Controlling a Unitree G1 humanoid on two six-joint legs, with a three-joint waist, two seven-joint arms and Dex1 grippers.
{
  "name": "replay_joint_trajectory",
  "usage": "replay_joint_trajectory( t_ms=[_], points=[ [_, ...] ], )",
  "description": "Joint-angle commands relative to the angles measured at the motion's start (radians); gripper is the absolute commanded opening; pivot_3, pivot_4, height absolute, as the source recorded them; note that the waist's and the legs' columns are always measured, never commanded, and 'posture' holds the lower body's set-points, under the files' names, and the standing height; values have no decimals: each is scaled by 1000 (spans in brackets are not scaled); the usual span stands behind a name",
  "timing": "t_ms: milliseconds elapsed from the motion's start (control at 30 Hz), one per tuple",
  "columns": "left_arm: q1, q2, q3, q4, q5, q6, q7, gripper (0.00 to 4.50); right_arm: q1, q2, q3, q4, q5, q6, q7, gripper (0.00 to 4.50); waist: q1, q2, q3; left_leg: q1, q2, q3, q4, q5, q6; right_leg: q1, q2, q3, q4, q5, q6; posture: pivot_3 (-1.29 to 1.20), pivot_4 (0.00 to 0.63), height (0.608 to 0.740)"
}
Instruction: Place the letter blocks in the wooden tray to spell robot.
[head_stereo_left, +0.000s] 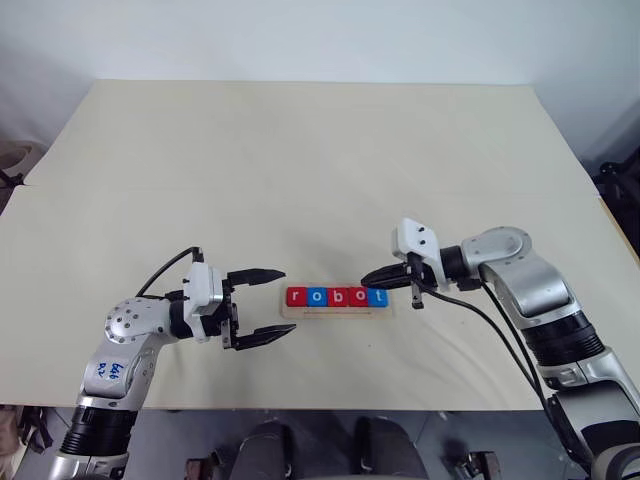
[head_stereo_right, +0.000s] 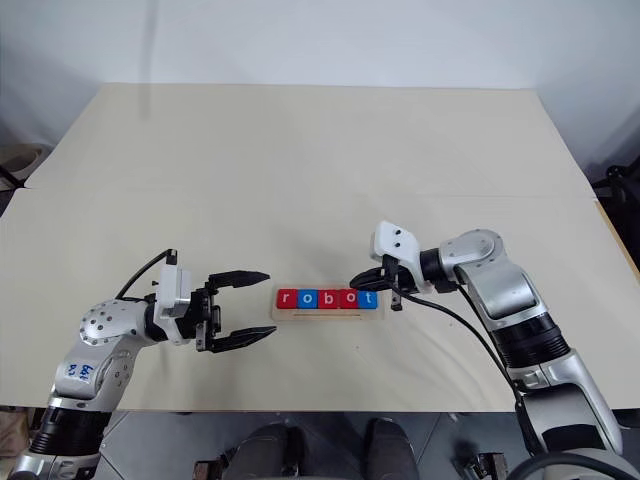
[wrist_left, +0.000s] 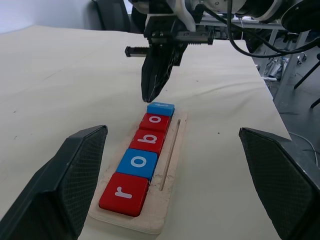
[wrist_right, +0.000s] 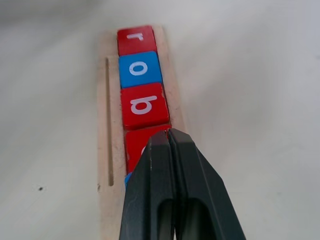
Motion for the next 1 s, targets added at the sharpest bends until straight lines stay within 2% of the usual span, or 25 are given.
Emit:
replay_joint_trajectory(
  t_ms=[33,167,733,1000],
  points=[
    [-2,0,9,-25,-14,-7,4,4500,3,-13,2,-21,-4,11,0,37,-1,0,0,0,0,0,0,0,0,0,0,0,0,0,0,0,150,740],
    [-2,1,10,-25,-14,-7,5,4500,23,-41,14,-16,-28,-9,16,37,-1,0,0,0,0,0,0,0,0,0,0,0,0,0,0,0,150,740],
    [-8,-1,8,-18,-12,-12,9,4500,33,-39,15,-24,-37,-5,1,37,-1,0,0,0,0,0,0,0,0,0,0,0,0,0,0,0,150,740],
    [-6,2,9,-19,-12,-8,9,4500,36,-48,-35,-126,28,50,-1,37,-1,0,0,0,0,0,0,0,0,0,0,0,0,0,0,0,150,740]
  ],
)
